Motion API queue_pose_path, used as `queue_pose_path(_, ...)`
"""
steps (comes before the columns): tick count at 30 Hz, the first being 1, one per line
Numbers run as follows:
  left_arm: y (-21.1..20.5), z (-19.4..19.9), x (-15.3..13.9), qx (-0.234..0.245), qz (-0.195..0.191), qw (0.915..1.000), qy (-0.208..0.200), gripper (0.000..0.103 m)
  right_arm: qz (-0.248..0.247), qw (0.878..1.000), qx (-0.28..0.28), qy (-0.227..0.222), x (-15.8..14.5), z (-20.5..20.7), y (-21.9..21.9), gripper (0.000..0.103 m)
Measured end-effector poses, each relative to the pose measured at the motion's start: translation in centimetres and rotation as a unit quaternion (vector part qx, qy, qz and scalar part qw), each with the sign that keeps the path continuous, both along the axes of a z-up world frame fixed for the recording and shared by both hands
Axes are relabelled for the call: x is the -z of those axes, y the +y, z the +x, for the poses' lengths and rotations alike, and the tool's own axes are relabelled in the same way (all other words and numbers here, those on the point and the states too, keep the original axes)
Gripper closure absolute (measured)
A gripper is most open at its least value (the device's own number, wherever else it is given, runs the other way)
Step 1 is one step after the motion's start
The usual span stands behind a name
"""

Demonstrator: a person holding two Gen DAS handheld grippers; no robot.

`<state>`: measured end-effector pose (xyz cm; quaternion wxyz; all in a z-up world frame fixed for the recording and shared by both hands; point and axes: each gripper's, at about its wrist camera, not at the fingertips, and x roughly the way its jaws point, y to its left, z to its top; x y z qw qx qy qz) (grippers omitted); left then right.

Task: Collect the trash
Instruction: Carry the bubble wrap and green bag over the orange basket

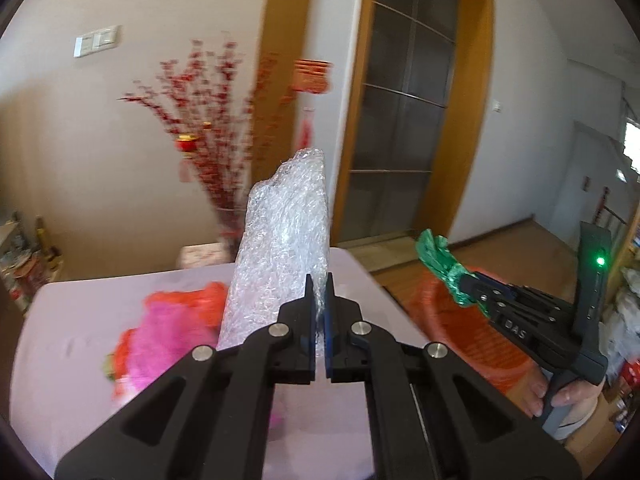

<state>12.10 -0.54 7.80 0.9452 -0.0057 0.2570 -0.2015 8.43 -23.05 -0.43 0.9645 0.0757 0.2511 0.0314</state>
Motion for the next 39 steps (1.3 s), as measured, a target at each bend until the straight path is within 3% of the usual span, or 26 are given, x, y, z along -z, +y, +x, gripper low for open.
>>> queue_pose_path(10,-8.8,0.3,1.8,0.096,-0.018,0.9951,0.019,0.098,0.019,0.997,0.080,-0.004,-0.2,-2.8,-7.6,0.086)
queue_pose_path(20,-15.0,-0.2,3.2,0.161,-0.031,0.9859,0.033,0.098,0.055,0.989,0.137,-0.001,0.7,-4.9,-13.8,0.086)
queue_pose_path(35,-20.7,-0.6,6.2,0.209,-0.041,0.9752,0.059,0.098,0.077,0.983,0.167,0.001,1.7,-4.7,-17.3,0.085)
queue_pose_path(39,-21.6,0.0,7.4,0.216,-0.042,0.9726,0.076,0.098,0.092,0.981,0.171,0.002,1.9,-4.3,-18.2,0.080)
